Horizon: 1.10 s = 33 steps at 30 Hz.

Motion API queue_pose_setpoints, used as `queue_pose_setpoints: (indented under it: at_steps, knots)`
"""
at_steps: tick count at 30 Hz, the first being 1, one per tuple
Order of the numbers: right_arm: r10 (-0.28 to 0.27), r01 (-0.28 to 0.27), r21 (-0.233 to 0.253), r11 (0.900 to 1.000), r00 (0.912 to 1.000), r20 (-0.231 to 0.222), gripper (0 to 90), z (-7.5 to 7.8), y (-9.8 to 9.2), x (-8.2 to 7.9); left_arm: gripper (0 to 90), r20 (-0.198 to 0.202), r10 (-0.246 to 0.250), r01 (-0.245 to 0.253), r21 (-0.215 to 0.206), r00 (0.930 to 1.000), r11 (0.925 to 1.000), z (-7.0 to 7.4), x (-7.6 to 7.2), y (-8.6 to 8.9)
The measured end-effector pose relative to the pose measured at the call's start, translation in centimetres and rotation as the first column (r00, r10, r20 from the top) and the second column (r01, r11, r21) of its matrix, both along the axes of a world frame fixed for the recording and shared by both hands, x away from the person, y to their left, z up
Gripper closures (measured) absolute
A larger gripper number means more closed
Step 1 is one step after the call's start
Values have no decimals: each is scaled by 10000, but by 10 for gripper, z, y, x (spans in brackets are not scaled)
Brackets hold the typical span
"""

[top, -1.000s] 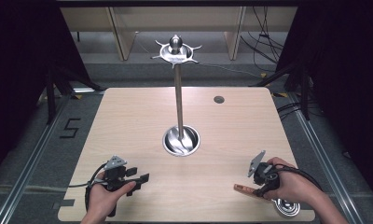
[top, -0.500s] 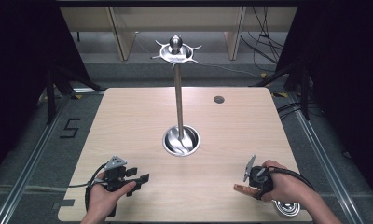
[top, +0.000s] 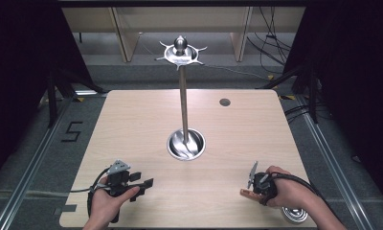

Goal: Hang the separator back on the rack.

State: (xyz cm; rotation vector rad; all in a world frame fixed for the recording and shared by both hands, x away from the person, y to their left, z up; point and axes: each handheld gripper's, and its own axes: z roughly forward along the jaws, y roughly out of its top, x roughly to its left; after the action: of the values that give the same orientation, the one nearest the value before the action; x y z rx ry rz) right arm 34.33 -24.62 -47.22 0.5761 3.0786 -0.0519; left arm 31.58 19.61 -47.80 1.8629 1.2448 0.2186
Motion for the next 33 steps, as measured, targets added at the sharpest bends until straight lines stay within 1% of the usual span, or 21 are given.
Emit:
queue_pose_setpoints:
  at_steps: [1, 6, 7, 9, 11, 12, 13, 14, 16, 17, 18, 20, 21, 23, 25, 26, 27, 29, 30, 32, 33]
  knots:
    - [183, -183, -60, 9998, 9998, 0, 670, 0, 0, 1, 382, 10, 19, -19, -2, 10000, 10000, 0, 0, 0]
    - [221, -220, -90, 9997, 9997, 142, 678, 0, 1, -1, 383, 10, -26, 26, 42, 10000, 10000, 0, 0, 0]
    - [238, -238, -13, 9997, 9996, 174, 681, 0, 1, -2, 383, 9, -40, 40, 79, 10000, 10000, 0, 0, 0]
    - [164, -164, -26, 9999, 9997, 185, 681, 0, 1, -3, 383, 15, 5, -6, 16, 10000, 10000, 0, 0, 0]
    - [250, -251, 86, 9996, 9995, 199, 682, 1, -1, -2, 383, 4, -19, 19, 41, 10000, 10000, 0, 0, 0]
    - [70, -73, 136, 9999, 9997, 233, 682, 1, -1, -4, 382, 2, -13, 13, 38, 10000, 10000, 0, 0, 0]
    - [142, -148, 216, 9997, 9996, 252, 682, 2, -2, -3, 383, 7, -14, 14, 38, 10000, 10000, 0, 0, 0]
    - [68, -75, 276, 9996, 9996, 278, 683, 3, -3, -3, 383, 9, -5, 4, 40, 10000, 10000, 0, 0, 0]
    - [-9, -6, 455, 9990, 9994, 334, 683, 5, -5, -3, 382, 8, 22, -22, 19, 10000, 10000, 0, 0, 0]
    - [-178, 155, 592, 9981, 9991, 394, 683, 6, -6, -3, 383, 14, 22, -22, 25, 10000, 10000, 0, 0, 0]
    - [-230, 191, 730, 9971, 9984, 526, 683, 8, -7, -3, 382, 25, 31, -31, -11, 10000, 10000, 0, 0, 0]
    - [-348, 284, 963, 9950, 9972, 659, 683, 11, -9, -4, 382, -20, -3, 3, 20, 10000, 10000, 0, 0, 0]
    - [-371, 291, 1073, 9938, 9966, 736, 683, 13, -11, -4, 382, -38, -17, 17, 120, 10000, 9999, 0, 1, 0]
    - [-502, 388, 1277, 9911, 9949, 875, 683, 18, -13, -4, 382, -40, -14, 14, 112, 10000, 9999, 0, 1, 0]
    - [-294, 123, 1544, 9879, 9937, 1085, 684, 21, -16, -2, 382, -36, -11, 11, 111, 10000, 9999, 0, 1, 0]
    - [-675, 499, 1567, 9864, 9918, 1089, 684, 25, -17, -4, 382, -39, -10, 10, 112, 10000, 9999, 0, 1, 1]
    - [-658, 455, 1640, 9854, 9906, 1201, 684, 26, -18, -3, 382, -39, -6, 6, 113, 10000, 9999, 0, 1, 1]
    - [-929, 685, 1853, 9803, 9876, 1264, 684, 29, -20, -5, 382, -41, -2, 2, 123, 10000, 9999, -1, 1, 0]
    - [-978, 619, 2139, 9749, 9820, 1618, 684, 29, -22, -4, 382, -37, 4, -4, 120, 10000, 9999, -1, 1, 0]
    - [-921, 448, 2431, 9690, 9780, 1872, 684, 31, -25, -3, 382, -12, -23, 23, 40, 10000, 10000, -1, 1, 0]
    - [-1084, 573, 2532, 9657, 9753, 1926, 684, 33, -27, -4, 382, -20, -20, 20, 53, 10000, 10000, -1, 0, 0]
